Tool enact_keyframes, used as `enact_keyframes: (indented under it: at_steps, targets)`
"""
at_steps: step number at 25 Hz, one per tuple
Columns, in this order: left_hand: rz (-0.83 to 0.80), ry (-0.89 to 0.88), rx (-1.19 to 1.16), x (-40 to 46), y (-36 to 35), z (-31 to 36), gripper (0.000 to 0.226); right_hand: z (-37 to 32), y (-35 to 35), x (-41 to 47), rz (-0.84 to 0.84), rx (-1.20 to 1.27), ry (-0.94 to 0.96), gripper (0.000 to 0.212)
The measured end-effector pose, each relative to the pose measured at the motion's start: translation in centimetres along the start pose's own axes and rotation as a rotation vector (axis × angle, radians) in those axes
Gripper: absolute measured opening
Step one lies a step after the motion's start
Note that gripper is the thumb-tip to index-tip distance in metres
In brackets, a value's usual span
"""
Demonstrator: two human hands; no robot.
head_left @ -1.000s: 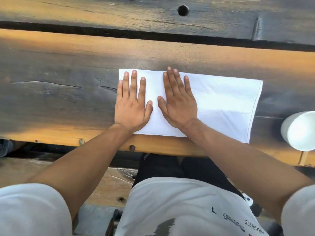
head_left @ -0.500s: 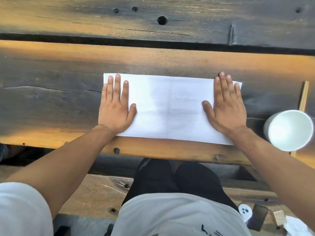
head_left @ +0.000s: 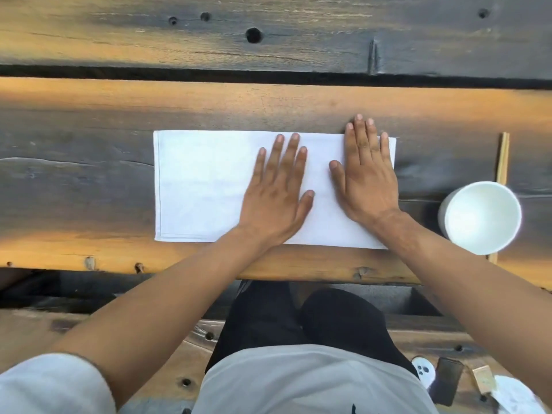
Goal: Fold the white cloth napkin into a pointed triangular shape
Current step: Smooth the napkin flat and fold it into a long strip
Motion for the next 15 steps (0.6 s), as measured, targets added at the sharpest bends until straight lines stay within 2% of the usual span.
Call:
enact_keyframes:
  at_steps: [3,5,7,9,13,15]
  targets:
    - [-0.034,0.08,0.009,3.3,-1.9,3.1,0.069,0.7,-0.6,0.0,0.002,-0.007,-0.05,0.064]
    - [-0.059,0.133,0.057,3.3,-2.8,2.5,0.068,0.6,-0.8,0.0,-0.011,-0.028,-0.046,0.064]
    - [-0.062,0.113,0.087,2.7,-2.6,1.1,0.066,0.3,-0.8,0.1,-0.006,-0.029,-0.045,0.065]
    - [-0.041,0.108,0.106,1.8,-2.0,-0.8,0.063,0.4,-0.7,0.0,-0.007,-0.033,-0.054,0.066]
    - [-0.05,0.283,0.114,-0.9,-0.4,-8.3,0.061,0.3,-0.6,0.1,-0.018,-0.025,-0.049,0.066]
    - [-0.058,0.314,0.116,-3.1,0.4,-12.4,0.062,0.3,-0.8,0.0,-0.011,-0.037,-0.051,0.067]
Point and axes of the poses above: each hand's wrist, its own x-axis towards the middle knuckle, its own y-axis out of the back of the hand, z = x × y, the point moved 3 cm from there along x, towards the middle knuckle, and after that the axes turned 1 degree about x, right-handed, at the moved point
